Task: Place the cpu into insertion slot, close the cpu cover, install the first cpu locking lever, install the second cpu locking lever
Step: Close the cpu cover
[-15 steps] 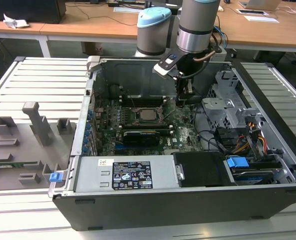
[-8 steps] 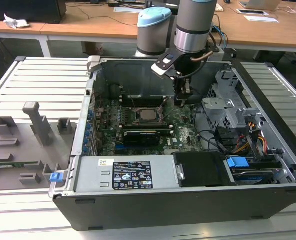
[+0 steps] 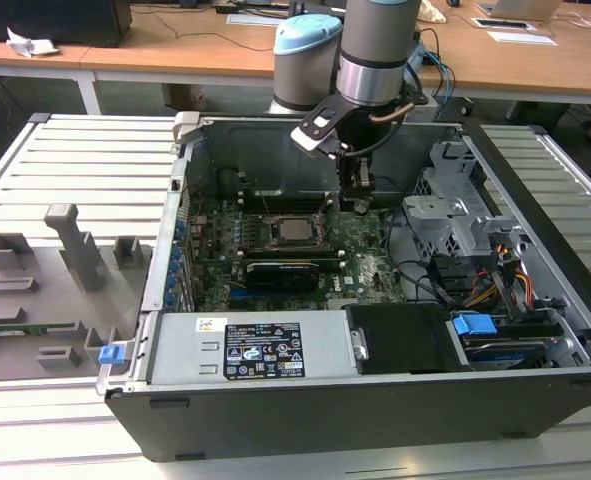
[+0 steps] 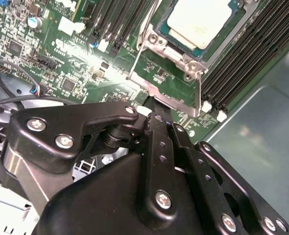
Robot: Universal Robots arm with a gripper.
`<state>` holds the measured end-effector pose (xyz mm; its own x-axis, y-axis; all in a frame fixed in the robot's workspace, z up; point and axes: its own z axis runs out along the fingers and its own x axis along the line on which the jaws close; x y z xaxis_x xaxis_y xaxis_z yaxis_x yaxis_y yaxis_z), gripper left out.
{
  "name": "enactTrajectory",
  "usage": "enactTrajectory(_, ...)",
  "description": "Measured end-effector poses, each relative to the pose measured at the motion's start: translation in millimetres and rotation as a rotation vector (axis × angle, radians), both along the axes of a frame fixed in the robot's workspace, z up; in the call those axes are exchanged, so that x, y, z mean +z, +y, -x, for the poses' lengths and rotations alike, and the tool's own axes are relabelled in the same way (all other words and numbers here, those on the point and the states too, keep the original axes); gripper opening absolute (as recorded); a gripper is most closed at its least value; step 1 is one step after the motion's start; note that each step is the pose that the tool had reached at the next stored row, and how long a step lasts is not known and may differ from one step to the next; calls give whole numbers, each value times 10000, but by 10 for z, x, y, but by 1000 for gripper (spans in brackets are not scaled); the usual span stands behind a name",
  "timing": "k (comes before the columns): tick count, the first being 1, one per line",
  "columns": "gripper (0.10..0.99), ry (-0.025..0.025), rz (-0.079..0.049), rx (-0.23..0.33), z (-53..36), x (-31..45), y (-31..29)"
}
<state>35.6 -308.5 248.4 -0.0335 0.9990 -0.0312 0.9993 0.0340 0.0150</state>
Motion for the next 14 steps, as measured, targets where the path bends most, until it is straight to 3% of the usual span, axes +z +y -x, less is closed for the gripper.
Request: enactTrajectory(14,110,0,0,0,203,-3,0)
